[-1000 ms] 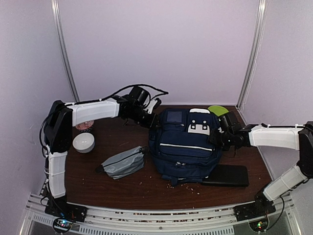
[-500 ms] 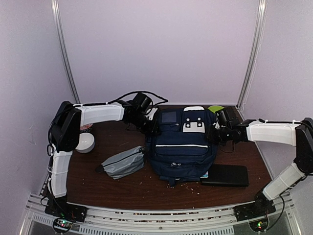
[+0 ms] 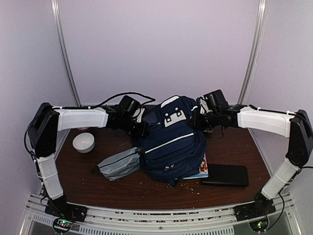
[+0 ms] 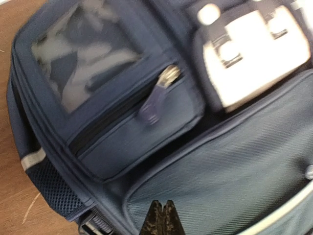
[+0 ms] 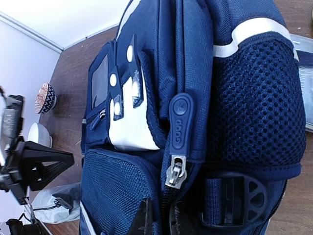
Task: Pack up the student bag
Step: Adjust the student bag at the center of the board.
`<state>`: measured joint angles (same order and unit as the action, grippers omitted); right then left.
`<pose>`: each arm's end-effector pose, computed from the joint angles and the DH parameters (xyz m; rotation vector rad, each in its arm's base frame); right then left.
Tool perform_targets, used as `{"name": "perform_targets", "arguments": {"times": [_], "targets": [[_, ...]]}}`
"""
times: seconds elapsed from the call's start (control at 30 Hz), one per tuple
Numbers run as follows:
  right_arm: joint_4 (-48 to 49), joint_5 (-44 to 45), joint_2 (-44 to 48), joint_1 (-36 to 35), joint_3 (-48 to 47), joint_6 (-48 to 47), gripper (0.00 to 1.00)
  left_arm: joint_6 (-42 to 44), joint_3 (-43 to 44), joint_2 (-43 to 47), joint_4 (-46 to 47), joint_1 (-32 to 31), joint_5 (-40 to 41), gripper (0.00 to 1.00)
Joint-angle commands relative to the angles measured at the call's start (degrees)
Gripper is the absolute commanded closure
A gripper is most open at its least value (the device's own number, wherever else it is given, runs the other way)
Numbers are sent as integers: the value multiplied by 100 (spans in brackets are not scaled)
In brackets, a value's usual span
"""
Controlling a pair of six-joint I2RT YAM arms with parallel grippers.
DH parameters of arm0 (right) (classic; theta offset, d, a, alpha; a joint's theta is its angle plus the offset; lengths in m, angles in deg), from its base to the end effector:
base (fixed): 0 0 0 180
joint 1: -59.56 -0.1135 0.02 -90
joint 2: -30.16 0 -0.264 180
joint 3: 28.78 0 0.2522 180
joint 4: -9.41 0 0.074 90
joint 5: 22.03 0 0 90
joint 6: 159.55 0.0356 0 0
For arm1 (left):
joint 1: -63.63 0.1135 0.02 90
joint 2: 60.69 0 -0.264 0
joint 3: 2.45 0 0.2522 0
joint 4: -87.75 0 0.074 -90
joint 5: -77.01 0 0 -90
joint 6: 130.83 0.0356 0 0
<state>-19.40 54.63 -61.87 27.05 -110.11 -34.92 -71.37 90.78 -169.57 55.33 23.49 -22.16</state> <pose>0.3000 0.2009 0.2614 -0.0876 2.3929 0.8563 0.3183 -0.2759 0.2141 0.2900 2.5218 -0.7283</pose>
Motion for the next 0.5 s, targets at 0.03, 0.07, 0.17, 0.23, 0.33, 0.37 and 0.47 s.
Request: {"name": "perform_targets", "arguments": {"times": [0.03, 0.07, 0.17, 0.23, 0.33, 0.37, 0.47], "targets": [[200, -69, -634, -130, -811, -10, 100, -69, -277, 373, 300, -11, 560, 100], [20, 87, -812, -140, -1035, -88, 100, -51, -283, 376, 282, -11, 559, 100], [-599, 459, -1389, -150, -1737, -308, 100, -9, -231, 385, 225, -11, 540, 100], [-1127, 574, -1648, -151, -2195, -408, 92, 38, -141, 421, 170, -11, 532, 100], [-1120, 684, -1467, -150, -2265, -358, 52, 177, -47, 561, 60, -22, 628, 94], [-1097, 742, -1318, -150, -2226, -322, 42, 249, -39, 628, 29, -20, 672, 88], [-1224, 897, -900, -153, -2147, -193, 26, 368, -51, 859, -34, -25, 790, 68]]}}
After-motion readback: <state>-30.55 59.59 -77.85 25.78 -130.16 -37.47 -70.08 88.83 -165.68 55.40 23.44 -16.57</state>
